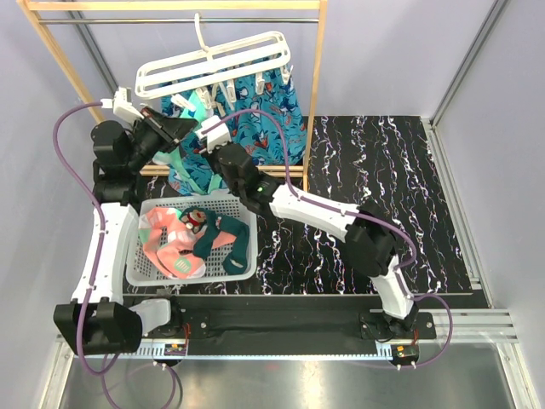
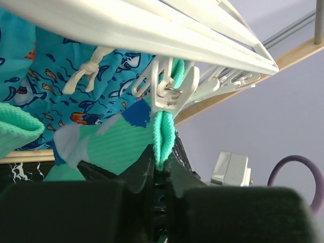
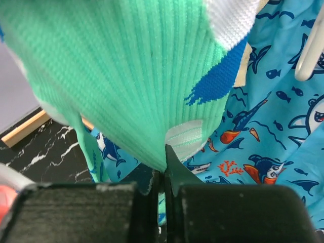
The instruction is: Remove the socks clipped to the hanger
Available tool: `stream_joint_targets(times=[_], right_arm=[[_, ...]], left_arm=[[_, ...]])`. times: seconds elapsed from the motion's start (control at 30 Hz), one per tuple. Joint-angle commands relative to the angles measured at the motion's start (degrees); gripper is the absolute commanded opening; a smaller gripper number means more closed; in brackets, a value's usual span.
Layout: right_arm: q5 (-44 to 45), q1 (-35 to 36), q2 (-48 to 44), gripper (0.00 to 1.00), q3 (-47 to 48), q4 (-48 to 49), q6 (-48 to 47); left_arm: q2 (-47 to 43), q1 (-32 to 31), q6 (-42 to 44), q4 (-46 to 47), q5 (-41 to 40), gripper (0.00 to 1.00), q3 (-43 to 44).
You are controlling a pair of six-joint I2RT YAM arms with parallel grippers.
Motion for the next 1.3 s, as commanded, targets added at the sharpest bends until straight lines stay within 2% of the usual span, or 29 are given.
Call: stream_joint_targets(times=[0.0,0.03,0.17,0.27,0.4,0.5,0.7,1.03,1.27], right_arm=[[-1.3,-0.3,-7.2,0.00,-3.5,3.6,-0.4],[-2.2,-0.3,-8.1,0.00,-4.3,3.5,0.1],[-6.6,-0.3,-11.1,0.00,-5.7,0.5,2.3],[-10.3,-0.3,-12.7,0.00,-5.9,-2.0,3.8],[-15.3,-0.5,-13.6,0.00,-6.0,-3.8,5.6],[-15.5,-0.4,-13.6,0.00,-6.1,-4.9,6.2],[-16.1,-0.8,-14.6,0.00,-6.9,-5.0,7.0],[-24.1,-3.1,-17.2,0.00,-9.4,-5.7,14.7],[-27.3,-3.9,-18.2,0.00,-9.8,-5.8,16.9]], left_arm=[[-2.0,-0.1,-1.7,1.5,0.9,0.16,3.5],[-2.1,-0.1,-1.4,0.5,0.6,0.31,4.0],[-2.9,0.0,1.7,-1.9,-3.5,0.57,6.0],[-3.3,0.4,3.6,-3.1,-5.6,0.64,7.5],[-2.2,1.3,5.4,-6.5,-8.9,0.67,10.6],[-1.9,2.0,4.5,-6.2,-9.9,0.69,11.2],[-0.6,3.7,2.9,-4.2,-7.7,0.68,11.7],[-2.2,4.8,3.4,1.1,-4.3,0.66,6.7],[-2.8,4.8,3.0,3.3,-5.6,0.65,3.9]])
